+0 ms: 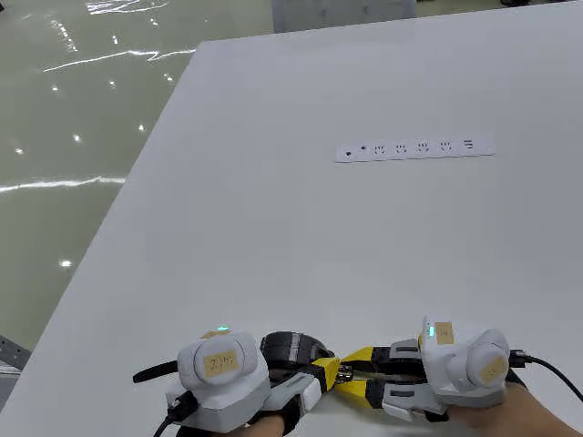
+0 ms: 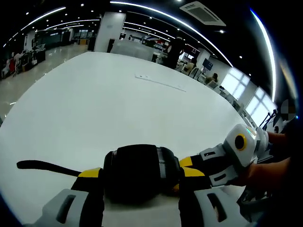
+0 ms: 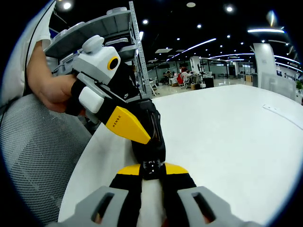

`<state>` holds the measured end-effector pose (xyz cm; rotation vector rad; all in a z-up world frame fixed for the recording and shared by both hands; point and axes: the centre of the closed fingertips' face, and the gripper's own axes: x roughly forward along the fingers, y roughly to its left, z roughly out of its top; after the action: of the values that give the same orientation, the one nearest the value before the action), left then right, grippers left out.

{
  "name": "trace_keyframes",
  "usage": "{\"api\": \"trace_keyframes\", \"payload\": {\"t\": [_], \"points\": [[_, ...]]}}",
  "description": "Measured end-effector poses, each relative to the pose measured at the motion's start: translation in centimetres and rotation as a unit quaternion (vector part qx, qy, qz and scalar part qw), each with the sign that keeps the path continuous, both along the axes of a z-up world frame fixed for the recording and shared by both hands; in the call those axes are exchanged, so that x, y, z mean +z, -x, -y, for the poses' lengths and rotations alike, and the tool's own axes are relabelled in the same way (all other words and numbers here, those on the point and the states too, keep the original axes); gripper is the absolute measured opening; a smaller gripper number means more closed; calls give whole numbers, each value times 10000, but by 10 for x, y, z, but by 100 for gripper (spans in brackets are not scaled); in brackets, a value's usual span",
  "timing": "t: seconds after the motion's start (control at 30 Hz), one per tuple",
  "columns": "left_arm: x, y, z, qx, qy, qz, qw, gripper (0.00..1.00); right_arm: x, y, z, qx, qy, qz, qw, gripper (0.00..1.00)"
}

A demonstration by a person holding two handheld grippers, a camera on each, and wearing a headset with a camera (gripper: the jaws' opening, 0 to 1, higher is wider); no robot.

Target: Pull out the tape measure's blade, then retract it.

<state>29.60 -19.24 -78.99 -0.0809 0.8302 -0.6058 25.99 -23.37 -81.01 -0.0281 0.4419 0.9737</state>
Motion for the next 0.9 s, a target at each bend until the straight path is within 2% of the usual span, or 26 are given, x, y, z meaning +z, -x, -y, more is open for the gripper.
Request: {"api": "trace_keyframes", "payload": {"t": [0.13, 0.2, 0.23, 0.33, 0.47, 0.5, 0.57, 0.63, 0.67, 0.7, 0.8, 0.9], "points": [[0, 0, 0, -14, 2, -5, 10000, 61, -1, 3, 2, 37, 100, -35, 9999, 17], [2, 0, -2, -19, 68, -22, 10000, 61, -1, 6, 3, 14, 75, -130, 9999, 18], [2, 1, -2, -27, 87, -24, 10000, 61, 1, 7, 4, 11, 79, -101, 9999, 18], [2, 4, -2, -230, 7, 29, 9997, 60, 3, 8, 8, -36, 110, -121, 9999, 18], [5, 6, -3, -344, 58, 16, 9994, 59, 8, 9, 12, -102, 102, -133, 9998, 21], [4, 7, -2, -491, 43, 19, 9988, 59, 9, 9, 13, -131, 105, -139, 9998, 21], [3, 8, -4, -688, -83, 83, 9976, 59, 11, 10, 15, -164, 83, -162, 9997, 22], [4, 10, -4, -751, -18, 17, 9972, 59, 13, 12, 15, -168, 113, -165, 9997, 23], [4, 10, -5, -919, -97, 93, 9957, 59, 13, 12, 17, -193, 100, -208, 9995, 23], [6, 7, -6, -919, -146, 162, 9955, 59, 13, 13, 18, -219, 87, -250, 9994, 24], [9, 5, -9, -928, -79, 115, 9956, 60, 13, 13, 22, -317, 105, -334, 9989, 28], [9, 8, -9, -1110, -86, 101, 9937, 60, 17, 16, 25, -359, 69, -369, 9987, 29]]}}
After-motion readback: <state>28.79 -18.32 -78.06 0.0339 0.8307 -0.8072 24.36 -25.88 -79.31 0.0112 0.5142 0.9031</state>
